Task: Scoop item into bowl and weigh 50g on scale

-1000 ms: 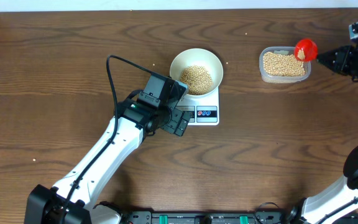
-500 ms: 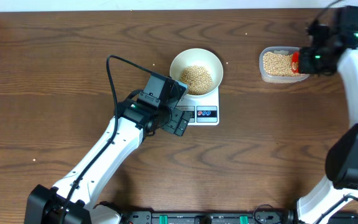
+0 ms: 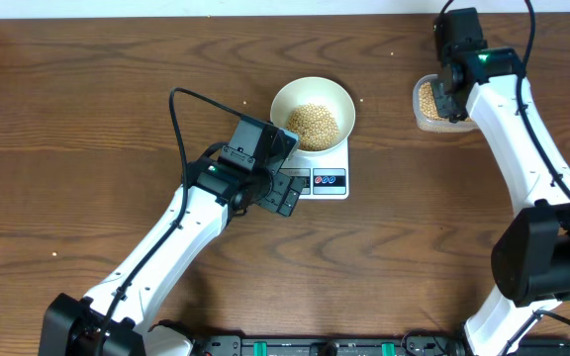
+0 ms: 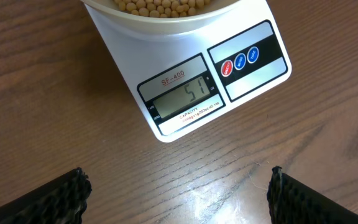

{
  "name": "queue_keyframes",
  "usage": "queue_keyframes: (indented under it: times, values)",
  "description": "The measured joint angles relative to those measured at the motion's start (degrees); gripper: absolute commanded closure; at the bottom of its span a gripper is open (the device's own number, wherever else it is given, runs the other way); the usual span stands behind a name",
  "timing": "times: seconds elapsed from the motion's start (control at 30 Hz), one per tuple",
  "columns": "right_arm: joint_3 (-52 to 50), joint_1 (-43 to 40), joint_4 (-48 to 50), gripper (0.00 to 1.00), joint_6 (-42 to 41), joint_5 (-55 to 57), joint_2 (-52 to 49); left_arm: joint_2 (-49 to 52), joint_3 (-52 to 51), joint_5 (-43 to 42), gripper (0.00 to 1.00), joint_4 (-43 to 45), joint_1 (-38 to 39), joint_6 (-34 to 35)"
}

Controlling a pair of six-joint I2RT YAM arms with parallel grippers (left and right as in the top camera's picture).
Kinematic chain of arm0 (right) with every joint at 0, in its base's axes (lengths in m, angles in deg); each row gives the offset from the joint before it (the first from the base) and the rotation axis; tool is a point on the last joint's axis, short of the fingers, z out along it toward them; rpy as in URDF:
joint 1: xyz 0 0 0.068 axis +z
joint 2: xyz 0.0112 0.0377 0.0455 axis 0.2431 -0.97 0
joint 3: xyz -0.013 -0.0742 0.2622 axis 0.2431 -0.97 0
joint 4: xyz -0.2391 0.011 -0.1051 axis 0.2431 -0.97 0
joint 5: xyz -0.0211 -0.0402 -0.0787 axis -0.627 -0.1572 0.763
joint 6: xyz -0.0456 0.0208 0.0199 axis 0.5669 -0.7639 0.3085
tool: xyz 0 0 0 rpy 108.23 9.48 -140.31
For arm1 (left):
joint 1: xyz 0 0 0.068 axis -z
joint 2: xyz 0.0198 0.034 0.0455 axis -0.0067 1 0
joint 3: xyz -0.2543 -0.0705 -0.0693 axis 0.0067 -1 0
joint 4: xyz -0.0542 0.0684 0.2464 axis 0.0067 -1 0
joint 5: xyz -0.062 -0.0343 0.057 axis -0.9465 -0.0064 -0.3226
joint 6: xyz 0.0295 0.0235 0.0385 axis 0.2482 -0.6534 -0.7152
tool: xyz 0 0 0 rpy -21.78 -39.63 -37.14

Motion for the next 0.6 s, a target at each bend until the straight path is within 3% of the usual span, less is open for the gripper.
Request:
queue_keyframes:
  times: [0.2, 0.6]
  values:
    - [1.42, 0.09, -0.33, 0.99, 0.26, -7.67, 0.02, 0.0, 0.0, 0.0, 0.07, -0.02, 0.0, 0.0]
    - [15.02, -0.94, 0.28, 0.99, 1.57, -42.66, 1.88, 0.0, 0.0, 0.0, 0.07, -0.02, 0.0, 0.0]
